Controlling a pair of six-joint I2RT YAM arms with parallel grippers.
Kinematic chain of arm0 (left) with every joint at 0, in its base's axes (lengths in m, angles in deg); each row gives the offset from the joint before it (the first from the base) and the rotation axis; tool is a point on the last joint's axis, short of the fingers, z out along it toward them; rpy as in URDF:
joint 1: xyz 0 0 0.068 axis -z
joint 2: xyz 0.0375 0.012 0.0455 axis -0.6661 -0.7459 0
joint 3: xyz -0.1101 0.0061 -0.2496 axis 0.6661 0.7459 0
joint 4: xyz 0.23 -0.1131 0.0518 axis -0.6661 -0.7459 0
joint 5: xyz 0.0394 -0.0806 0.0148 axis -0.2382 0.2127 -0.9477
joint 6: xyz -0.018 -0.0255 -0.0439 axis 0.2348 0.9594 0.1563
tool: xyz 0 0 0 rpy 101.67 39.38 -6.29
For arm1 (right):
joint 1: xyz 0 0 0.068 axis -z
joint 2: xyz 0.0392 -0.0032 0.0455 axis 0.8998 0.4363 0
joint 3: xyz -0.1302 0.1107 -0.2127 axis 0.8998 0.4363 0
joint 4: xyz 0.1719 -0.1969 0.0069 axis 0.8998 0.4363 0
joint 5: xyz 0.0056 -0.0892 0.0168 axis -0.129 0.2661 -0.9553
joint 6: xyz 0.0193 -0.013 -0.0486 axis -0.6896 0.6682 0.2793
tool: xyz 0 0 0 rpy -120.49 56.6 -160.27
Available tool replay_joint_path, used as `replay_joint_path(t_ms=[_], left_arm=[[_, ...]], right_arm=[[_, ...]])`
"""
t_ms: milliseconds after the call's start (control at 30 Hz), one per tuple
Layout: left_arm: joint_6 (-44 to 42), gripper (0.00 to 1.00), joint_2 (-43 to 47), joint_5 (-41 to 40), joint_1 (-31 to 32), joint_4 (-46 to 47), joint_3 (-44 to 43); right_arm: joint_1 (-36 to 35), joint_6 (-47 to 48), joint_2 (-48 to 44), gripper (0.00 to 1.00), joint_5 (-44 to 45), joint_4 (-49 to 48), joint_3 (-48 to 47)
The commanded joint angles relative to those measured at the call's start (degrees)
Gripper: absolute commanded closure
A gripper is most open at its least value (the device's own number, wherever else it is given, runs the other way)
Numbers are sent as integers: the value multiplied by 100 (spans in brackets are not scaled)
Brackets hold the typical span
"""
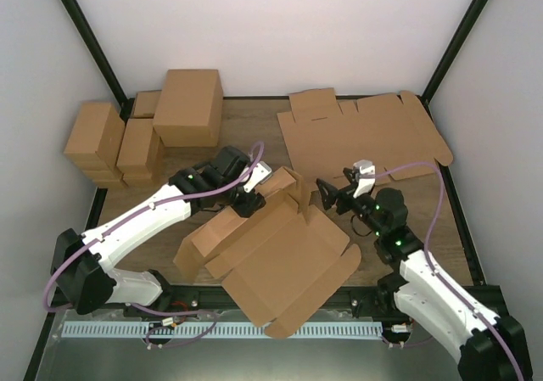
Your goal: Fold the paper box
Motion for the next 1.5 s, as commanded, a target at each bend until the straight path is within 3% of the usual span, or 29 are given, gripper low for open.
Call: replay_joint_path(t_ms=[0,133,233,400,633,867,1167,1300,1400,1467], left_arm=[[28,48,-10,-19,37,-170,-97],[21,48,-23,9,32,-162,-112],[15,48,-22,49,43,-143,-110],[40,48,-146,120,47,-175,-245],[-5,48,-184,115,49,-195,-302],[-68,48,-202,180,41,-197,-318],[-71,48,-150,798,43,-54,-296],[25,48,-98,783,44,-72,-316],[77,48,-90,863,38,-104,-358],[138,48,-99,957,33,-101,-387]], right_arm=[[409,-249,743,0,272,200,-233],[452,-20,1890,0,-192,292,-622],[457,211,2282,1,-994,-362,-580],[455,498,2726,11,-2199,-1688,-385],[423,889,3626,21,-3058,-1809,-757],[297,1016,3864,23,-3075,-1930,-760],[-142,1142,4285,34,-2484,-1993,-1041],[-291,1084,4382,35,-2289,-2294,-1030],[-447,1043,4474,43,-1927,-2367,-1064],[-600,974,4529,54,-1479,-2443,-1063]])
